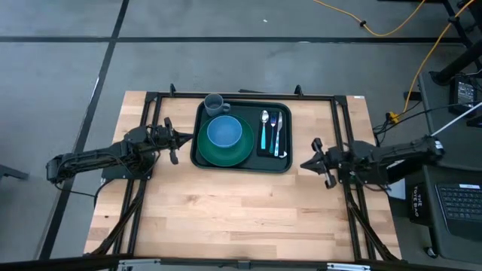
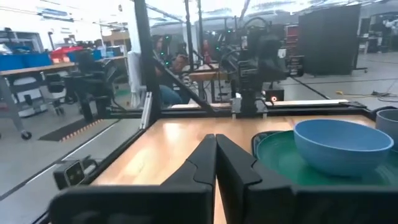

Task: Set up tray
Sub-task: Return to Home Position

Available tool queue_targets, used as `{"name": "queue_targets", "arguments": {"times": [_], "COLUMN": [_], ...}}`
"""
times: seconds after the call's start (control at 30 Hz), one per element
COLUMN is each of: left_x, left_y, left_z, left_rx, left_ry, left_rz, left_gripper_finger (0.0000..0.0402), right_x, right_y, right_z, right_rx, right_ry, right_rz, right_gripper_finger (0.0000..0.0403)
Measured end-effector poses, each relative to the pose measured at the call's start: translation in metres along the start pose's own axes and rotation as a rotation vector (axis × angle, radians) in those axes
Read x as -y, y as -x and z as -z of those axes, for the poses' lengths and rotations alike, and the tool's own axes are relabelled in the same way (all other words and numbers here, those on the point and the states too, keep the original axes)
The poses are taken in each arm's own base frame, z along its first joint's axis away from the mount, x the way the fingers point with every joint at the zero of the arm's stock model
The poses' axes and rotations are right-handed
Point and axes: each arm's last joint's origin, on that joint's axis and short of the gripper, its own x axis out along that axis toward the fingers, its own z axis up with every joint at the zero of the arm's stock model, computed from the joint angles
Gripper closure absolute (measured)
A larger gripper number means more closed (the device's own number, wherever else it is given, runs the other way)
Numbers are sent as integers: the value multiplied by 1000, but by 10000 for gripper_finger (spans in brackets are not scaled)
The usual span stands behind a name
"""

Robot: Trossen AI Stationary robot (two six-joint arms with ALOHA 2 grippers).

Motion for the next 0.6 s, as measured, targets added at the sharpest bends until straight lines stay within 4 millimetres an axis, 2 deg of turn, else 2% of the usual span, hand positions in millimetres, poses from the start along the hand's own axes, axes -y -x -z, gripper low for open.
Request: {"name": "queue_targets", "arguments": {"times": [0.43, 0.6], "left_x": [0, 0], "left_y": [0, 0], "left_z": [0, 0], "left_rx": [0, 0], "left_ry": [0, 0], "left_rz": [0, 0], "left_gripper_finger": [398, 398], "right_x": [-4, -5], "right_y": [18, 19], "right_z": [7, 6], "right_rx": [-64, -51], "right_ry": [87, 79], "right_rz": [-40, -48], "right_gripper_finger": [381, 380]}}
